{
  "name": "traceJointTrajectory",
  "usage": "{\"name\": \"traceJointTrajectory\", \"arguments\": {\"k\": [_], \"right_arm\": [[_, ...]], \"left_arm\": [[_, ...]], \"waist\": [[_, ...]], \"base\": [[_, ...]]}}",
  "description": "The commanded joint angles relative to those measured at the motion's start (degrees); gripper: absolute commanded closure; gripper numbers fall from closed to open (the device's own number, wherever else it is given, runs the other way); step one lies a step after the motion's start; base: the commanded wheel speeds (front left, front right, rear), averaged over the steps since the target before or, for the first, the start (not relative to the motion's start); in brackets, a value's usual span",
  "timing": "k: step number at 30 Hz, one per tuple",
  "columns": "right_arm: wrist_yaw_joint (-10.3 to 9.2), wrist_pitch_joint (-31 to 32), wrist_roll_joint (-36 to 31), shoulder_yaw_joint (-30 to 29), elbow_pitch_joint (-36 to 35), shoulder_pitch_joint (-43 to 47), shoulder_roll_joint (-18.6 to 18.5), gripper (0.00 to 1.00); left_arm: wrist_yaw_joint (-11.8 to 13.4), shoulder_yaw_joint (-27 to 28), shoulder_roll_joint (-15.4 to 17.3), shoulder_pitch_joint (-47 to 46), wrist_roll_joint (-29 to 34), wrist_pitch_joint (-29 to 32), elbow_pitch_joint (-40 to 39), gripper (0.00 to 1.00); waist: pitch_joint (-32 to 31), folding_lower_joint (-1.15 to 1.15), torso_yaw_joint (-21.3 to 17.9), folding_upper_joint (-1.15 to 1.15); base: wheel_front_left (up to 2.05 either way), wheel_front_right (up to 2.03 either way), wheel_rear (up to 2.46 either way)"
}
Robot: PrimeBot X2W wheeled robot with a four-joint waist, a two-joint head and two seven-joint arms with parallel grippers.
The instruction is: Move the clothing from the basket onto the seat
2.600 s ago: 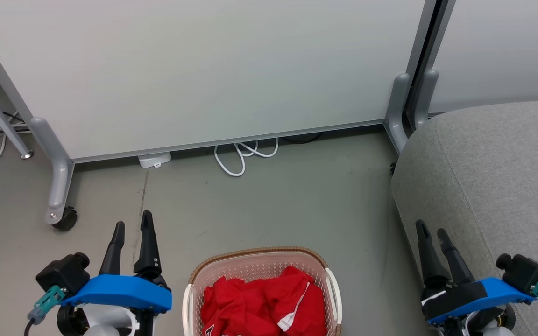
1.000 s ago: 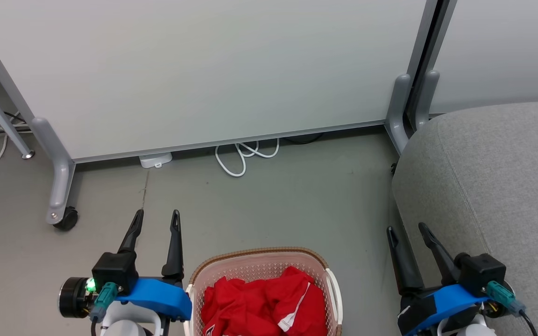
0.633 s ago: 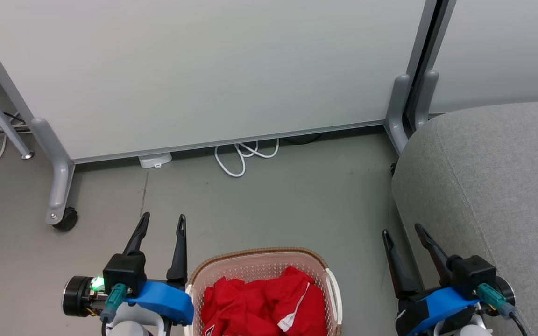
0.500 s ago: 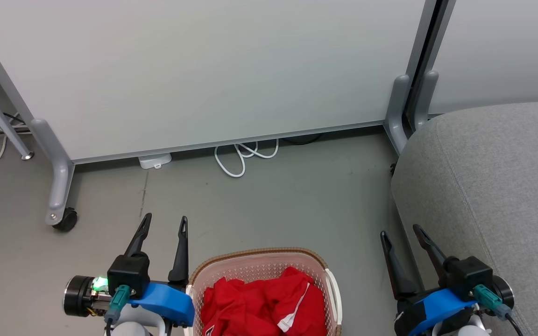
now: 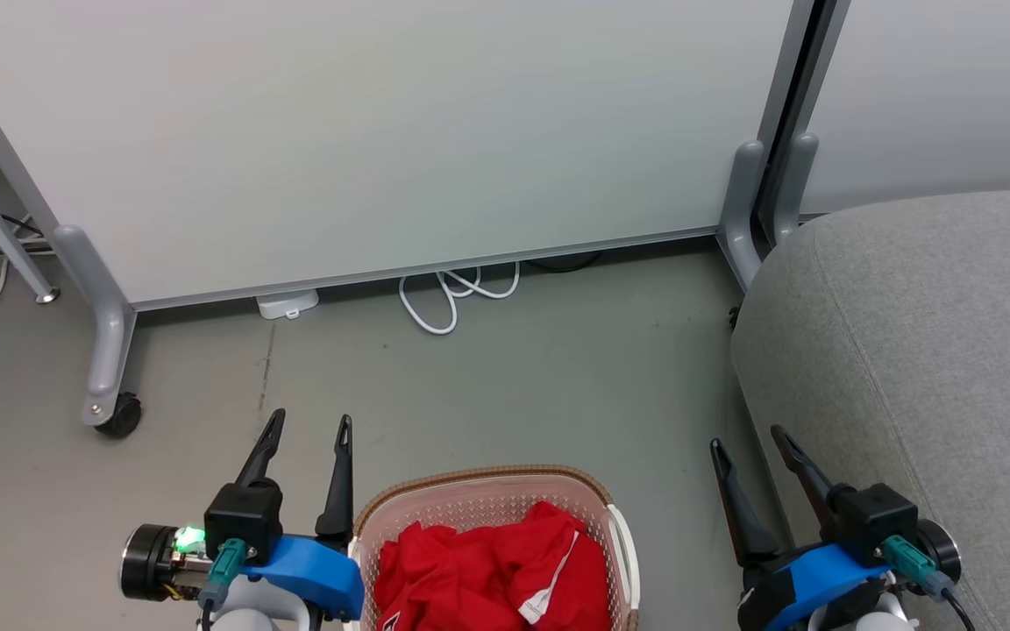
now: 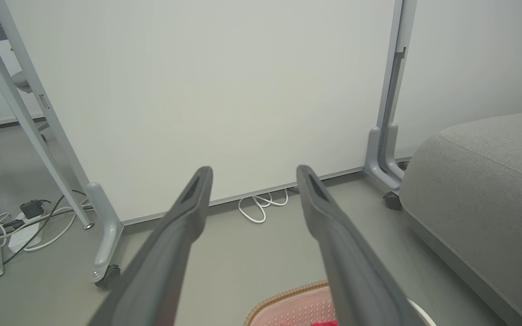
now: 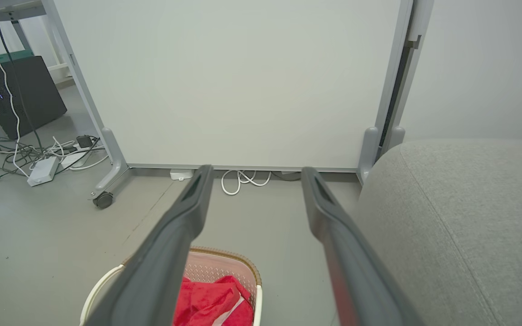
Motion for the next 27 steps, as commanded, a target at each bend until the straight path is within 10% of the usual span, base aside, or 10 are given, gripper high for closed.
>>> {"name": "traceJointTrajectory", "arguments": {"k": [1, 27], "right_arm": [[0.03, -0.2, 0.1, 0.2, 0.1, -1.2, -0.3, 0.0], [0.03, -0.2, 2.1, 3.1, -3.4, -13.0, -0.3, 0.0]], "left_arm": [[-0.3, 0.3, -0.1, -0.8, 0.2, -0.3, 0.4, 0.0], [-4.1, -22.2, 10.2, -24.9, 4.7, -0.2, 28.7, 0.0]], "waist": [[0.2, 0.0, -0.2, 0.0], [23.6, 0.0, -12.7, 0.0]], "base": [[0.0, 0.0, 0.0], [0.0, 0.0, 0.0]]}}
